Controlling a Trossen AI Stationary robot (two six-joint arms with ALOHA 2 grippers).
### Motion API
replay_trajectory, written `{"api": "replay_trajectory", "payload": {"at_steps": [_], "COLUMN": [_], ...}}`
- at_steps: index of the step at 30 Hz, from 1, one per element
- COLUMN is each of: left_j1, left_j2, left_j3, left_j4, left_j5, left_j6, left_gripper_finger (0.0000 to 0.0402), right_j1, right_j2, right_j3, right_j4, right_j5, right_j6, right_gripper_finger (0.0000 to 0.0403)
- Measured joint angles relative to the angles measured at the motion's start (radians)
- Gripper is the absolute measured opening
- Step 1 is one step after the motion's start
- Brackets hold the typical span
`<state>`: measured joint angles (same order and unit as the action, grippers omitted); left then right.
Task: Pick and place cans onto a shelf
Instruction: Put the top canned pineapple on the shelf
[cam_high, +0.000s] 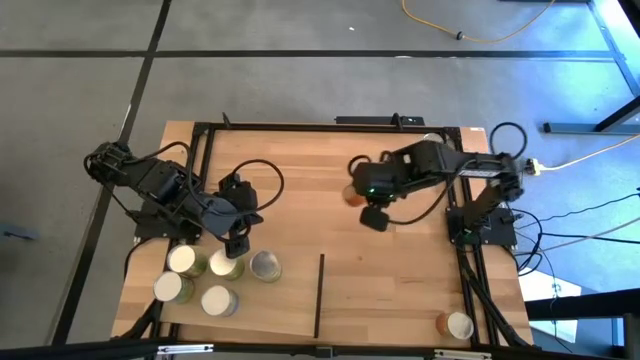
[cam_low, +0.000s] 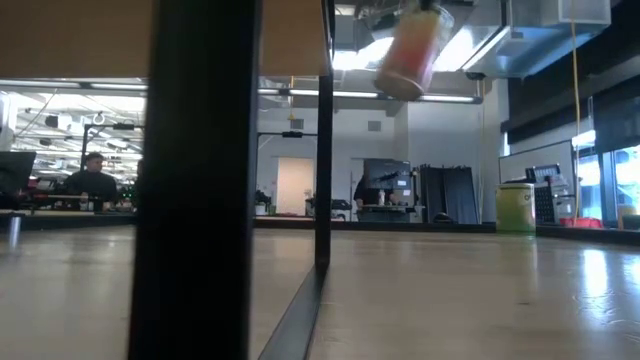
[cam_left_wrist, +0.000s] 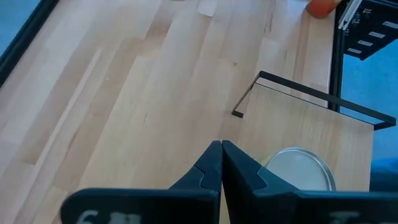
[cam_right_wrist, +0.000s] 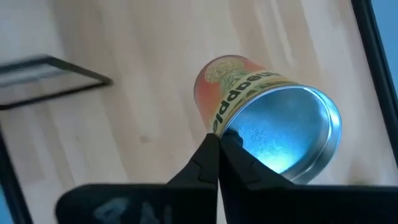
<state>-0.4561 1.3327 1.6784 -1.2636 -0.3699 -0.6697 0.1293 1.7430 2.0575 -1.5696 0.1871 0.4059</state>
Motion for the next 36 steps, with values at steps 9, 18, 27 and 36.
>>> {"api": "replay_trajectory", "payload": {"at_steps": [9, 18, 27, 36], "left_j1": [-0.008, -0.009, -0.009, -0.009], "left_j2": [0.0, 0.0, 0.0, 0.0], "left_j3": [0.0, 0.0, 0.0, 0.0], "left_j4": [-0.01, -0.057, -0.08, -0.083], "left_j5": [0.068, 0.077, 0.081, 0.081], "left_j6": [0.0, 0.0, 0.001, 0.001], "left_gripper_finger": [0.0, 0.0, 0.0, 0.0], "right_j1": [0.095, 0.183, 0.207, 0.119], "right_j2": [0.201, 0.225, 0.227, 0.298], "right_j3": [0.294, 0.28, 0.281, 0.276], "right_j4": [0.03, 0.083, 0.111, 0.027], "right_j5": [-0.001, -0.015, 0.063, 0.061], "right_j6": [-0.074, -0.032, -0.022, -0.103], "right_gripper_finger": [0.0, 0.0, 0.0, 0.0]}}
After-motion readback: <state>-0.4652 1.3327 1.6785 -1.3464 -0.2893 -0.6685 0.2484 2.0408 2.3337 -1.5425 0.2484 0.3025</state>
